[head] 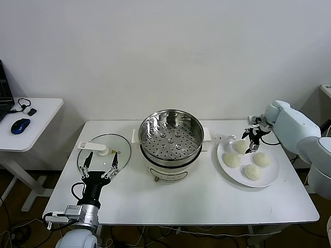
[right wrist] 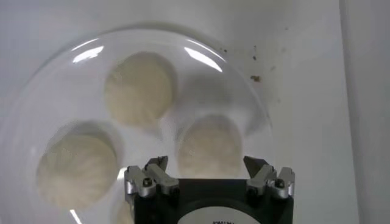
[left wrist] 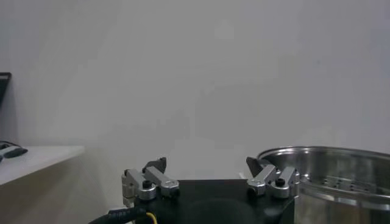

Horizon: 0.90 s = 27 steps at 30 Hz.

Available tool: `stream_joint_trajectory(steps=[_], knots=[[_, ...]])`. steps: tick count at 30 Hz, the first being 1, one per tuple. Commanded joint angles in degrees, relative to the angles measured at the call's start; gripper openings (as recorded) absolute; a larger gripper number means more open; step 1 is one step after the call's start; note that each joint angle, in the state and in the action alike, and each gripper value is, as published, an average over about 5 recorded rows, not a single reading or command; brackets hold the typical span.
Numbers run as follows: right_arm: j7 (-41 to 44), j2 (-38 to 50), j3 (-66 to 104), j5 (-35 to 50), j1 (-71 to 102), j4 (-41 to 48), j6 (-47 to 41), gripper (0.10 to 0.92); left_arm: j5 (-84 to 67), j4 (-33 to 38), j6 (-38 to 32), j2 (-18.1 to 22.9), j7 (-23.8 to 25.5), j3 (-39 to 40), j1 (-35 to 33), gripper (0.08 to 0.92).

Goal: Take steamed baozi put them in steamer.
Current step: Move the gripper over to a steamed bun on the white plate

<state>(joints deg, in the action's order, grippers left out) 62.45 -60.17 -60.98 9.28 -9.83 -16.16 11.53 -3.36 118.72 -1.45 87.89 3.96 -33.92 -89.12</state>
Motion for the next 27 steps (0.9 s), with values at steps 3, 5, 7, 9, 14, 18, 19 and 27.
stream_joint_trajectory(steps=[3,5,7,9,14,18,19,27], knots=[[-0.5,-0.9,2.1,-1.1,1.1,2.1,1.0,0.823,-0.2,-0.4,-0.1,-0.1,0.0,0.0,0.1,0.823],[-0.8,-1.0,2.3,-1.1,1.3,2.4,1.2,0.823,-0.3,-0.4,-0.1,-0.2,0.0,-0.1,0.2,0.823],[-1.1,-1.2,2.4,-1.1,1.3,2.7,1.4,0.823,-0.4,-0.5,-0.2,-0.2,0.0,-0.1,0.3,0.823],[-1.4,-1.3,2.4,-1.1,1.3,2.9,1.6,0.823,-0.4,-0.6,-0.2,-0.3,0.0,-0.1,0.4,0.823],[-1.9,-1.5,2.5,-1.6,1.2,3.3,1.7,0.823,-0.5,-0.8,-0.3,-0.3,-0.2,0.0,0.5,0.823],[-2.0,-1.6,2.4,-2.0,1.3,3.4,1.6,0.823,-0.7,-0.9,-0.4,-0.3,-0.2,0.1,0.6,0.823],[-2.0,-1.6,2.4,-2.0,1.4,3.5,1.6,0.823,-0.8,-1.0,-0.4,-0.3,-0.2,0.0,0.6,0.823],[-2.1,-2.1,2.5,-2.1,1.6,4.2,1.6,0.782,-1.1,-1.1,-0.4,-0.5,-0.3,-0.1,0.8,0.823]])
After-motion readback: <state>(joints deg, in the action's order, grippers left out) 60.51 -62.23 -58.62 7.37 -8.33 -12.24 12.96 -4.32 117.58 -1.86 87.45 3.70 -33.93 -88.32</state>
